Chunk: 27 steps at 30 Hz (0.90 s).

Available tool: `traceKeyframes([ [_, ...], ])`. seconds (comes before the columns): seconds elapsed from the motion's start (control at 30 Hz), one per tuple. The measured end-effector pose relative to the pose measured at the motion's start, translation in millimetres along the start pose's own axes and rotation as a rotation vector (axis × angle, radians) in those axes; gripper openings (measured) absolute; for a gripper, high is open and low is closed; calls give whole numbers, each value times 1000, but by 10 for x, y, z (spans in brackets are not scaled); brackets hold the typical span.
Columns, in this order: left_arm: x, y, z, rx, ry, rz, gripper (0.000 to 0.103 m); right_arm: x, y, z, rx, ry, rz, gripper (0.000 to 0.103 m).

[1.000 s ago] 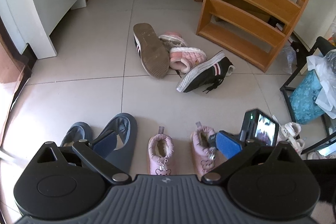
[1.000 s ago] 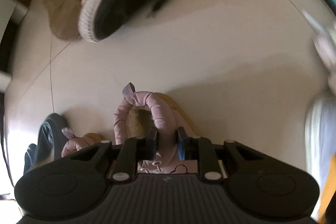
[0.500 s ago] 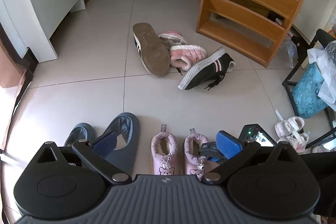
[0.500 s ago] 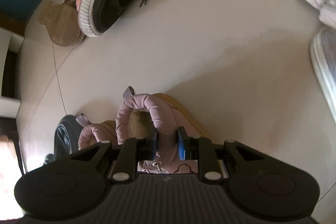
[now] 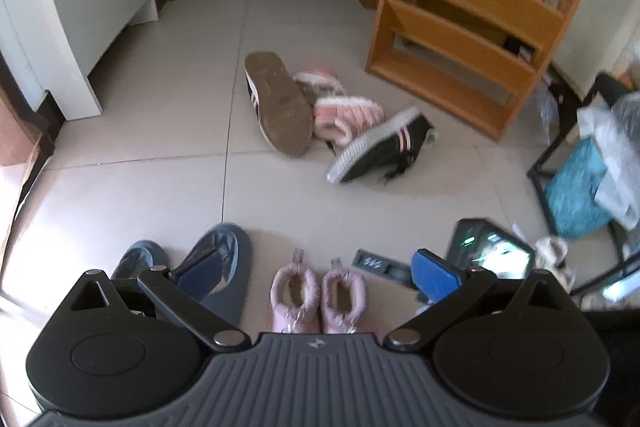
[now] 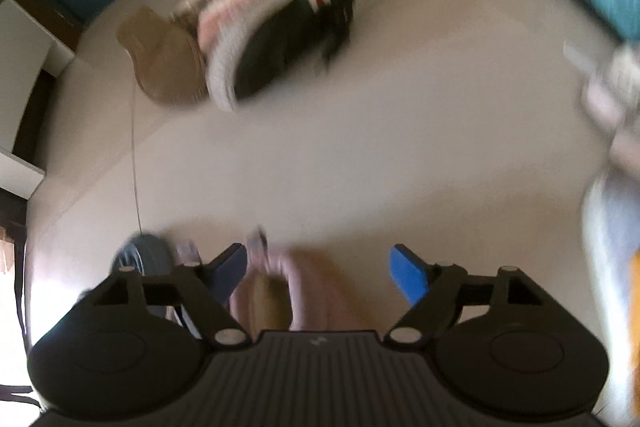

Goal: Organize scattered shoes
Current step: 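Move the left tool toward the black-and-white striped sneaker in the pile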

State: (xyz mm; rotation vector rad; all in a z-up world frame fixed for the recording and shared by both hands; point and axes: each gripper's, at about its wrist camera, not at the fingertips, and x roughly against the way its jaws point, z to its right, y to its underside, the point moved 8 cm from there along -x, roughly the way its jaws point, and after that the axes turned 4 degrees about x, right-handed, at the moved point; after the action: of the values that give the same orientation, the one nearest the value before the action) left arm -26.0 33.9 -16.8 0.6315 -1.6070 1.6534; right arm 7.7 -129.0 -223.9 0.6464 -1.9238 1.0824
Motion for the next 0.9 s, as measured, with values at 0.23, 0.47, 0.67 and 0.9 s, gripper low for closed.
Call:
traceKeyframes([
  [0.23,243,-494,75,-39,-7,-81,103,872,-1015,-123,122,-113,-78,86],
  [0.47,-51,-1135,354,-320,-128,-25,103,1787,-1655,-155,274,-158,31,97],
  [0.67,-1372,-1059,740,-455,-73,8,103,1803,-1703,54,160,-174,54,97],
  [0.9,-2687,-1073,1040,-499,-20,70,103,1678,-1951,175,203,-98,82,97],
])
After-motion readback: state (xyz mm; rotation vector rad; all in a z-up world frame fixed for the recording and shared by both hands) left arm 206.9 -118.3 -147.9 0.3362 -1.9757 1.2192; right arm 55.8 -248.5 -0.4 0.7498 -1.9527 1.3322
